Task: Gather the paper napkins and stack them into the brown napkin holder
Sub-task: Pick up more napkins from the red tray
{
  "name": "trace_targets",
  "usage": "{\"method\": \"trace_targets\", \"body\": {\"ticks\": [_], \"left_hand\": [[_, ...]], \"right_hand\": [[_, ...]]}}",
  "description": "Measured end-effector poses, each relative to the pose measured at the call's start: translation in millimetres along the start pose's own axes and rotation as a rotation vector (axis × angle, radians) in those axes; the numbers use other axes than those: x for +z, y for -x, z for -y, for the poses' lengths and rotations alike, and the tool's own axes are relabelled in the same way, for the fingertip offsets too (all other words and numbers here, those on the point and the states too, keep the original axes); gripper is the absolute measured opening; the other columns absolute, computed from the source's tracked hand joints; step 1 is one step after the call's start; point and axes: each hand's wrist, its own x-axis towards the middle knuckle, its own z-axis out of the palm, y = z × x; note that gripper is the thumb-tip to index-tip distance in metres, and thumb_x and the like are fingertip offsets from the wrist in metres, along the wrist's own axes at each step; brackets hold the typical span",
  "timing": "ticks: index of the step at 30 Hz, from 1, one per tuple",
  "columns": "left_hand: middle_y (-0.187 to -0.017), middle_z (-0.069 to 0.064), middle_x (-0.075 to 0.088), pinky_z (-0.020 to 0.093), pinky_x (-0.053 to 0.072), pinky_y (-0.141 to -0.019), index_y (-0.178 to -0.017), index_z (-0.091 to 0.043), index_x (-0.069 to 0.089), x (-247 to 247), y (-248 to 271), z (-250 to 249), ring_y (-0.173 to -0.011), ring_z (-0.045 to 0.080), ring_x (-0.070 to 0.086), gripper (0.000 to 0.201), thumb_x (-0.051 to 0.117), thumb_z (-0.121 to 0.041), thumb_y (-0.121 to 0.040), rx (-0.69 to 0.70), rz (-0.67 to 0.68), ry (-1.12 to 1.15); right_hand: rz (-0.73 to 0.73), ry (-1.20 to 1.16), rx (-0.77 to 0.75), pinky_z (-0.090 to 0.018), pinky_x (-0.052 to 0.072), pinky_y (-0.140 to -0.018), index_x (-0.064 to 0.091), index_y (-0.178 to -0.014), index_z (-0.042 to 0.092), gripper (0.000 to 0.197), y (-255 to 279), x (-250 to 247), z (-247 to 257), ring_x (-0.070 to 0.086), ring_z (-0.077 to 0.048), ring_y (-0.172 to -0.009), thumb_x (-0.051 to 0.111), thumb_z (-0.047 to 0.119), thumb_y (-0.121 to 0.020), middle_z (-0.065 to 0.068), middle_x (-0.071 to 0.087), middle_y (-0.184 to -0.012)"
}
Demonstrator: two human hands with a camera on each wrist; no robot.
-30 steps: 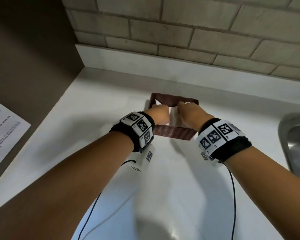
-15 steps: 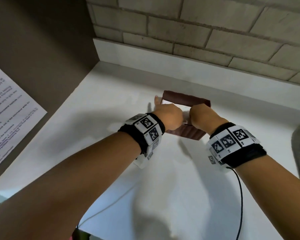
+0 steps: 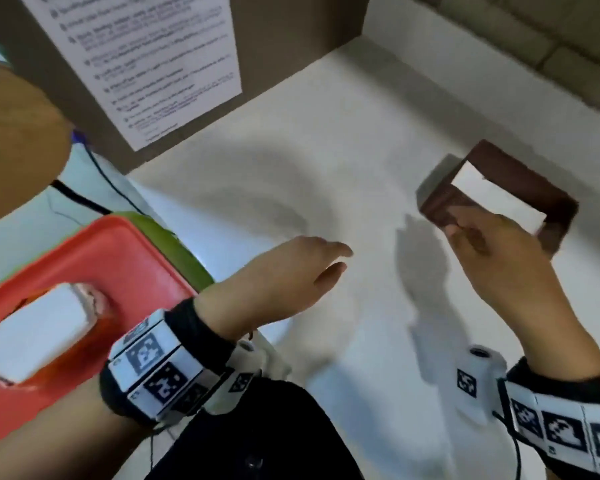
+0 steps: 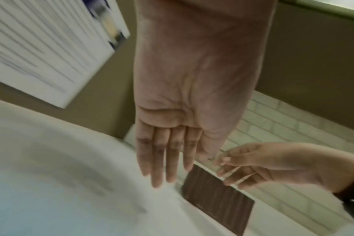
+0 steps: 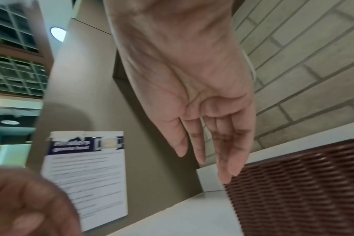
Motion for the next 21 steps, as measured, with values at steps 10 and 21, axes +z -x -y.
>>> {"method": "trace_targets", "body": {"ticks": [10, 21], "left_hand": [[-0.116, -0.005, 0.072, 0.014, 0.043, -0.079, -0.129, -0.02, 0.063, 51.5, 186.2, 124.7, -0.104, 0.009, 0.067, 0.032, 0.052, -0.024, -0.099, -0.507, -0.239, 0.3], [-0.12, 0.003, 0.068, 0.021, 0.039, -0.086, -0.123, -0.015, 0.065, 39.9, 302.4, 219.9, -0.108, 0.018, 0.062, 0.028, 0.051, -0.018, -0.099, -0.79, -0.568, 0.285]], "right_hand": [[0.331, -0.068, -0.291, -0.005, 0.036, -0.07, 0.063, -0.122, 0.027, 0.028, 52.3, 81.8, 90.4, 0.06, -0.003, -0.082, 0.053, 0.022, -0.096, 0.008, 0.059, -0.121], [0.638, -0.063, -0.547, -0.029, 0.047, -0.093, 0.062, -0.126, 0.023, 0.031, 92.2, 208.5, 247.7, 0.057, -0.011, -0.105, 0.054, 0.027, -0.096, 0.006, 0.06, -0.117]]}}
